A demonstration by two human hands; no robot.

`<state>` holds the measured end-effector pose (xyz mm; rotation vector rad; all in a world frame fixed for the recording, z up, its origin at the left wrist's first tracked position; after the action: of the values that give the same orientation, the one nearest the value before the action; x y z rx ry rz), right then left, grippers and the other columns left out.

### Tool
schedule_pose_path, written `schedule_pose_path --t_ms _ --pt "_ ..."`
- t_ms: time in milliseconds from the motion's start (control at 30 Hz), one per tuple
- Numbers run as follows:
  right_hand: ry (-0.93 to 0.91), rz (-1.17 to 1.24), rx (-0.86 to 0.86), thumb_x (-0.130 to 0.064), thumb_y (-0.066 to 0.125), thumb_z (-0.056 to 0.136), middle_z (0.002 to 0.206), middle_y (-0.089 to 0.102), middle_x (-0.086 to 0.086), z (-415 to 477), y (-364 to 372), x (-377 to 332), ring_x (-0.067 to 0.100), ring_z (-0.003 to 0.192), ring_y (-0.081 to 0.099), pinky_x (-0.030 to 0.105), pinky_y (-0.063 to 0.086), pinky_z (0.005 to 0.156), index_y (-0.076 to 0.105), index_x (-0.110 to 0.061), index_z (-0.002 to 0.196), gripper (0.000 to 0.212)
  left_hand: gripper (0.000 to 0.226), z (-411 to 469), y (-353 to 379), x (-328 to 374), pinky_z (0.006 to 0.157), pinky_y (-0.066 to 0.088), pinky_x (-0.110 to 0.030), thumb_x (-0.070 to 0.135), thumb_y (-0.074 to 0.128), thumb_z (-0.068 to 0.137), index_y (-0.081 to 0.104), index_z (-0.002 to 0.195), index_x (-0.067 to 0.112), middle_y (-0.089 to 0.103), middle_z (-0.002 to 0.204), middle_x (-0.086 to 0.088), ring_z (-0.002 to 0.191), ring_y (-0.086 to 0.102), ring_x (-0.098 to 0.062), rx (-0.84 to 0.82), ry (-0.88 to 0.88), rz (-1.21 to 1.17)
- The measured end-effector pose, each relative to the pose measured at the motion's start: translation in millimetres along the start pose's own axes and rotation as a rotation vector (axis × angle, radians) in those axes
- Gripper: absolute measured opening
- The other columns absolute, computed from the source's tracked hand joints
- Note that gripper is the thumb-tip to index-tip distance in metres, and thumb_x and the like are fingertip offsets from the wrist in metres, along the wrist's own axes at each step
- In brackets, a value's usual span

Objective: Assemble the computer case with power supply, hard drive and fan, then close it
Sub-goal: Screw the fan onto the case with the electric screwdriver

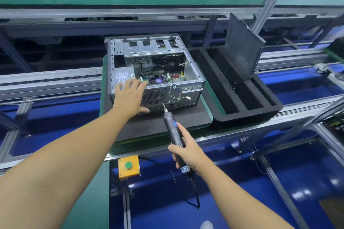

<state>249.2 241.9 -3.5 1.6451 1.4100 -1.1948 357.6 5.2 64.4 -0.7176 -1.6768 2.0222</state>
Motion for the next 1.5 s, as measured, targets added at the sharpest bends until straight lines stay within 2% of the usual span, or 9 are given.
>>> schedule_pose_path --t_ms 133,233,333,400,533,700,900,1133,1500 --pt "-0.045 0.004 0.002 -0.024 0.070 0.081 0.074 0.067 0.000 -13 -5 -23 0.021 0.063 0.059 0.033 0.054 0.054 0.037 -0.070 0.132 0.077 0.109 -20 -10 4 0.120 0.012 -0.053 0.069 0.061 0.081 0.007 0.158 0.016 0.007 0.165 -0.002 0.152 0.007 -0.024 0.011 -0.005 -0.168" --pt "-0.066 0.000 0.014 -0.028 0.068 0.084 0.067 0.063 0.007 -20 -10 -41 0.026 0.055 0.055 0.032 0.051 0.053 0.039 -0.040 0.146 0.069 0.069 -47 -21 21 0.114 0.025 -0.052 0.047 0.062 0.092 0.040 0.149 0.015 0.030 0.159 -0.005 0.148 0.023 -0.027 0.175 0.007 -0.346" --pt "-0.060 0.041 0.091 -0.024 0.065 0.091 0.067 0.061 0.009 -22 -21 -52 0.025 0.052 0.055 0.033 0.051 0.050 0.042 -0.012 0.142 0.057 0.022 -66 -16 35 0.083 0.048 -0.040 0.037 0.053 0.099 0.071 0.097 0.024 0.071 0.093 0.007 0.096 0.066 -0.021 0.129 -0.100 -0.749" --pt "-0.064 0.102 0.152 -0.016 0.060 0.096 0.074 0.060 0.009 -22 -30 -55 0.025 0.056 0.056 0.036 0.052 0.050 0.042 -0.008 0.140 0.048 0.040 -72 -8 47 0.063 0.046 -0.033 0.043 0.045 0.101 0.065 0.070 0.029 0.060 0.053 0.011 0.057 0.060 -0.009 -0.008 -0.199 -0.947" --pt "-0.120 0.189 0.184 -0.013 0.059 0.096 0.075 0.063 0.005 -22 -41 -65 0.025 0.059 0.060 0.038 0.055 0.056 0.052 -0.028 0.126 0.033 0.063 -68 -3 77 0.051 0.032 -0.028 0.047 0.035 0.103 0.069 0.057 0.020 0.045 0.039 0.006 0.036 0.039 -0.011 -0.293 -0.285 -1.254" --pt "-0.132 0.292 0.148 -0.018 0.063 0.079 0.078 0.062 0.006 -12 -51 -78 0.024 0.063 0.061 0.040 0.057 0.060 0.054 -0.024 0.123 0.045 0.047 -52 -21 116 0.083 0.038 -0.036 0.045 0.031 0.106 0.074 0.097 0.027 0.073 0.097 0.004 0.095 0.062 -0.014 -0.378 -0.259 -1.615" --pt "-0.134 0.314 0.039 -0.021 0.059 0.081 0.087 0.072 0.005 24 -64 -104 0.026 0.062 0.063 0.038 0.057 0.058 0.052 -0.025 0.127 0.046 0.040 -30 -45 160 0.041 0.033 -0.025 0.048 0.063 0.091 0.063 0.109 0.012 0.053 0.072 -0.007 0.043 0.039 -0.018 -0.475 -0.110 -2.060" --pt "-0.071 0.132 -0.333 0.001 0.042 0.102 0.091 0.067 0.020 75 -22 -133 0.026 0.062 0.065 0.037 0.059 0.059 0.045 -0.015 0.135 0.037 0.053 -19 -26 106 0.038 0.040 -0.023 0.046 0.073 0.086 0.058 0.134 0.030 0.071 0.097 -0.004 0.036 0.044 -0.014 -0.364 -0.203 -2.287" --pt "0.089 -0.143 -0.988 -0.009 0.056 0.103 0.130 0.062 0.027 77 162 -93 0.043 0.103 0.067 0.053 0.055 0.097 0.042 -0.017 0.138 0.038 0.051 -170 31 -27 0.060 0.040 -0.030 0.044 0.063 0.091 0.054 0.140 0.033 0.052 0.147 0.004 0.105 0.058 -0.017 0.031 -0.774 -2.227"
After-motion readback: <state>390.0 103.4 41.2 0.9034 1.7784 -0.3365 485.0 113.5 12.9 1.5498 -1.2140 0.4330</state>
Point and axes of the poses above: each hand's wrist, its own z-axis towards the middle knuckle, its own y-axis out of the palm, x = y × z, the point moved 7 cm from there along z, towards the middle knuckle
